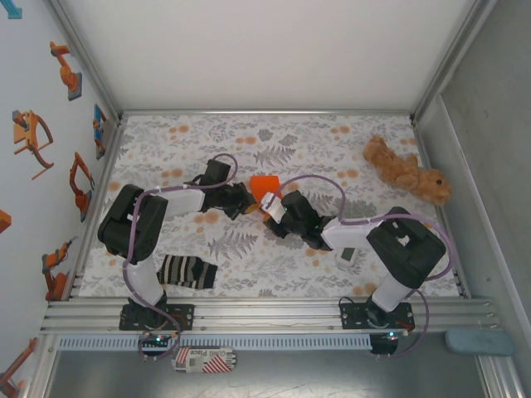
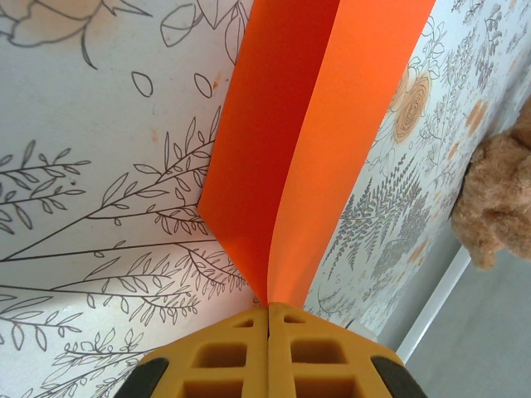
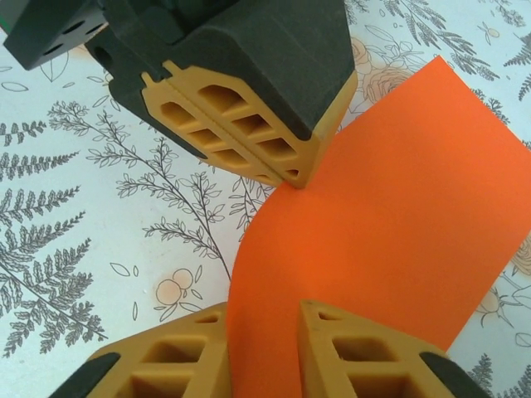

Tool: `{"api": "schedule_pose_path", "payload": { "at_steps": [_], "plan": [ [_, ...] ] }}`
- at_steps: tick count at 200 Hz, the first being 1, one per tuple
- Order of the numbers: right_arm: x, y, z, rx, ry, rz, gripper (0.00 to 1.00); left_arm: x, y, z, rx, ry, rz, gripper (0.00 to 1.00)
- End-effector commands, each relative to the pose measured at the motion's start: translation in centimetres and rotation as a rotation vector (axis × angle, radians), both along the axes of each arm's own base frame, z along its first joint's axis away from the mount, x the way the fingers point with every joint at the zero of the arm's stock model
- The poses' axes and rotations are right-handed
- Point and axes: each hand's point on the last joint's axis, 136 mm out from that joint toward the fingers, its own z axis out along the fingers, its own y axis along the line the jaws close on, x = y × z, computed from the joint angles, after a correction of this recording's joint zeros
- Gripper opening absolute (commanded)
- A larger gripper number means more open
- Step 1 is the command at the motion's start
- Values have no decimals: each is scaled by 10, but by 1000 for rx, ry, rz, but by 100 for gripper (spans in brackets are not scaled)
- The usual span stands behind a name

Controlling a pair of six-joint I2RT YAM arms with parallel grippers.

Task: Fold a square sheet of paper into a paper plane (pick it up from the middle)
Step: Third fold the triangle at the center of the table.

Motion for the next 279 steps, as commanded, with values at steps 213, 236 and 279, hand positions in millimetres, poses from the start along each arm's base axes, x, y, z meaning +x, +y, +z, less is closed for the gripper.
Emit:
{"api": "schedule_pose_path", "payload": {
  "at_steps": [213, 236, 279],
  "plan": [
    [-44, 33, 6, 215, 369, 70, 0, 34, 8, -13, 293, -105, -175, 17],
    [-40, 32, 4, 214, 376, 37, 0, 31, 11, -22, 326, -85, -205, 16],
    [-27, 33, 2, 213, 420, -60, 0, 19, 16, -41, 376, -37, -254, 13]
  ]
}}
